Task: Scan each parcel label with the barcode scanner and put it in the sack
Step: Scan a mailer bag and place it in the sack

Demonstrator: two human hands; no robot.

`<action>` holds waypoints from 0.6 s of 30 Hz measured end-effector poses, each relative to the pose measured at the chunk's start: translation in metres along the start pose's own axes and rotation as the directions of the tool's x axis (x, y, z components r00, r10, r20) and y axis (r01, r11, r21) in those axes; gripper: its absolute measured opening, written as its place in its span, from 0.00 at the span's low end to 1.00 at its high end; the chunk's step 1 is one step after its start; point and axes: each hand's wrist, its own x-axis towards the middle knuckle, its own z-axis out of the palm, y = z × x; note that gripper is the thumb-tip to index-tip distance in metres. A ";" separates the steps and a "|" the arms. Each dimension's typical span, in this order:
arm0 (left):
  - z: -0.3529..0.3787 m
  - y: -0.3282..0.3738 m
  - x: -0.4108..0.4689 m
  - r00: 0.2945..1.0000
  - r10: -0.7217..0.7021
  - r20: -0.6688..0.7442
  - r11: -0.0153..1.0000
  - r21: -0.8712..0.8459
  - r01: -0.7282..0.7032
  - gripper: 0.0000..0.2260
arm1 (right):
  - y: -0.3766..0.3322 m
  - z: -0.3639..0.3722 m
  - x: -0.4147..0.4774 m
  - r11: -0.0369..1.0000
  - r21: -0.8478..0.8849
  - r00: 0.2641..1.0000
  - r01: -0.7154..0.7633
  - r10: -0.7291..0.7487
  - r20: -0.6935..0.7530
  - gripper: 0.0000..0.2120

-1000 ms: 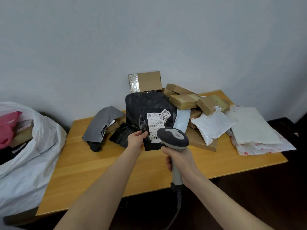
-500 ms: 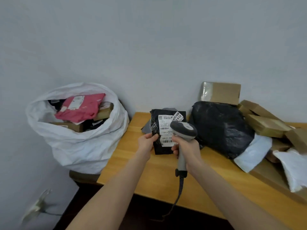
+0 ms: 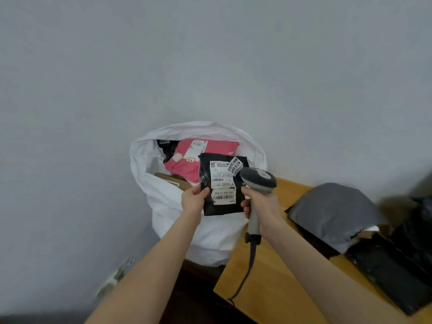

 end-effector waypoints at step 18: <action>0.033 -0.003 0.165 0.705 0.286 0.649 -0.200 0.760 -0.619 0.12 | 0.047 0.005 0.163 0.994 0.048 0.910 -0.093 0.105 -0.402 0.19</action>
